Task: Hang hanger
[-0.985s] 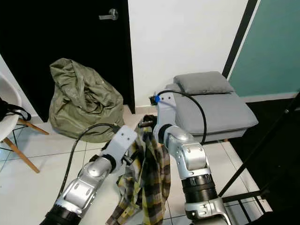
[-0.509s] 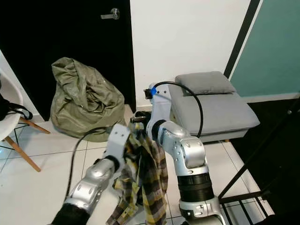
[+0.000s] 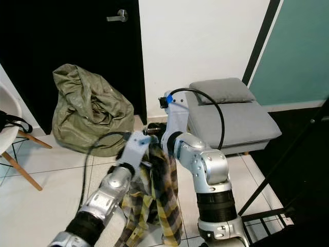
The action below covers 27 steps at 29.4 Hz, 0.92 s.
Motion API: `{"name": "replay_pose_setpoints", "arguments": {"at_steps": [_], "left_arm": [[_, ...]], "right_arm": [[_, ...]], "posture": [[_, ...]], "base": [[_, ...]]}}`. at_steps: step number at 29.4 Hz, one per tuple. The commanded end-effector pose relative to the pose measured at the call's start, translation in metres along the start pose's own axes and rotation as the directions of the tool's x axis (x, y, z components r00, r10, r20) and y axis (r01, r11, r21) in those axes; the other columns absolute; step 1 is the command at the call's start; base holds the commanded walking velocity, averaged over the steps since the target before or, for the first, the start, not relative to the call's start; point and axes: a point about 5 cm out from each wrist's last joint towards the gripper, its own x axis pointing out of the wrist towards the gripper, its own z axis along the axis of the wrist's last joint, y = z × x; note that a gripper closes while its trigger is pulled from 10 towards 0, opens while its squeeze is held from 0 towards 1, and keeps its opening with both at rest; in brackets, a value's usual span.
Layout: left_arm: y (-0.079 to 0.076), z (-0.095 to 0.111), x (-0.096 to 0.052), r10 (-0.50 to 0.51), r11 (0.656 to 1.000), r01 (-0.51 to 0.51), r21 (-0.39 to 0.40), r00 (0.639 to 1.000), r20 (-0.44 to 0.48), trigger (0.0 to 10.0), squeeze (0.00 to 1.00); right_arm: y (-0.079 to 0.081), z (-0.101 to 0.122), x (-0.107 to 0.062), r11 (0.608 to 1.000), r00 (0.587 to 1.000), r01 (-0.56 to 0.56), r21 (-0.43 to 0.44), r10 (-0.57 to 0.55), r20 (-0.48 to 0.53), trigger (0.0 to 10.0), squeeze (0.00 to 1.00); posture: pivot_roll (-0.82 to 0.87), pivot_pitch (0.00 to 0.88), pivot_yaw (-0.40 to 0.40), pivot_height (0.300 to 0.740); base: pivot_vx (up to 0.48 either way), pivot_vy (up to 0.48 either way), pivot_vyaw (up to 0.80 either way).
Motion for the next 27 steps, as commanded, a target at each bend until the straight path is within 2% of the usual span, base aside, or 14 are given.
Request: {"name": "replay_pose_setpoints", "arguments": {"at_steps": [1, 5, 8, 9, 14, 15, 16, 18, 19, 20, 21, 22, 27], "left_arm": [[0.020, -0.016, 0.001, 0.098, 0.994, -0.094, 0.061, 0.993, -0.066, 10.0, 0.00], [0.042, -0.022, 0.002, 0.143, 0.985, -0.134, 0.104, 0.986, -0.083, 10.0, 0.00], [0.045, -0.020, 0.004, 0.103, 0.990, -0.096, 0.104, 0.993, -0.065, 10.0, 0.00], [0.043, -0.016, 0.005, 0.014, 0.996, -0.012, 0.086, 0.999, -0.029, 10.0, 0.00], [0.043, -0.016, 0.005, 0.014, 0.996, -0.012, 0.086, 0.999, -0.029, 10.0, 0.00], [0.048, -0.017, 0.006, -0.010, 0.995, 0.013, 0.095, 1.000, -0.029, 10.0, 0.00], [0.048, -0.017, 0.006, -0.010, 0.995, 0.013, 0.095, 1.000, -0.029, 10.0, 0.00], [0.082, -0.025, 0.004, 0.085, 0.987, -0.074, 0.142, 0.993, -0.078, 10.0, 0.00], [0.082, -0.025, 0.004, 0.085, 0.987, -0.074, 0.142, 0.993, -0.078, 10.0, 0.00], [0.094, -0.027, 0.003, 0.133, 0.980, -0.116, 0.161, 0.987, -0.093, 10.0, 0.00], [0.094, -0.027, 0.003, 0.133, 0.980, -0.116, 0.161, 0.987, -0.093, 10.0, 0.00], [0.103, -0.028, 0.002, 0.162, 0.975, -0.144, 0.172, 0.982, -0.098, 10.0, 0.00], [0.110, -0.028, 0.002, 0.168, 0.975, -0.151, 0.163, 0.981, -0.096, 10.0, 0.00]], "right_arm": [[0.001, 0.019, -0.008, 1.000, 0.997, -0.019, -0.012, 0.019, 0.071, 10.0, 0.00], [-0.012, 0.023, -0.014, 1.000, 0.997, 0.018, -0.014, -0.016, 0.080, 10.0, 0.00], [-0.018, 0.024, -0.016, 0.999, 0.996, 0.036, -0.020, -0.034, 0.077, 10.0, 0.00], [-0.029, 0.023, -0.019, 0.997, 0.995, 0.068, -0.028, -0.065, 0.071, 10.0, 0.00], [-0.029, 0.023, -0.019, 0.997, 0.995, 0.068, -0.028, -0.065, 0.071, 10.0, 0.00], [-0.038, 0.025, -0.021, 0.995, 0.993, 0.096, -0.036, -0.094, 0.076, 10.0, 0.00], [-0.038, 0.025, -0.021, 0.995, 0.993, 0.096, -0.036, -0.094, 0.076, 10.0, 0.00], [-0.057, 0.034, -0.028, 0.986, 0.980, 0.167, -0.031, -0.162, 0.117, 10.0, 0.00], [-0.057, 0.034, -0.028, 0.986, 0.980, 0.167, -0.031, -0.162, 0.117, 10.0, 0.00], [-0.061, 0.036, -0.029, 0.983, 0.976, 0.181, -0.025, -0.176, 0.129, 10.0, 0.00], [-0.061, 0.036, -0.029, 0.983, 0.976, 0.181, -0.025, -0.176, 0.129, 10.0, 0.00], [-0.062, 0.037, -0.030, 0.983, 0.975, 0.183, -0.019, -0.179, 0.134, 10.0, 0.00], [-0.061, 0.037, -0.029, 0.986, 0.978, 0.169, -0.017, -0.165, 0.131, 10.0, 0.00]], "posture": [[-0.06, 0.169, -0.016, 0.740], [-0.06, 0.172, -0.017, 0.740], [-0.06, 0.172, -0.017, 0.740], [-0.05, 0.178, -0.020, 0.740], [-0.05, 0.178, -0.020, 0.740], [-0.05, 0.183, -0.017, 0.740], [-0.05, 0.183, -0.017, 0.740], [-0.05, 0.187, -0.019, 0.740], [-0.05, 0.187, -0.019, 0.740], [-0.05, 0.187, -0.019, 0.740], [-0.05, 0.187, -0.019, 0.740], [-0.05, 0.190, -0.023, 0.740], [-0.05, 0.190, -0.024, 0.740]], "base": [[0.000, 0.000, 0.00], [0.000, 0.000, 0.00], [0.000, 0.000, 0.00], [0.000, 0.000, 0.00], [0.000, 0.000, 0.00], [0.000, 0.000, 0.00], [0.000, 0.000, 0.00], [0.000, 0.000, 0.00], [0.000, 0.000, 0.00], [0.000, 0.000, 0.00], [0.000, 0.000, 0.00], [0.000, 0.000, 0.00], [0.000, 0.000, 0.00]]}}
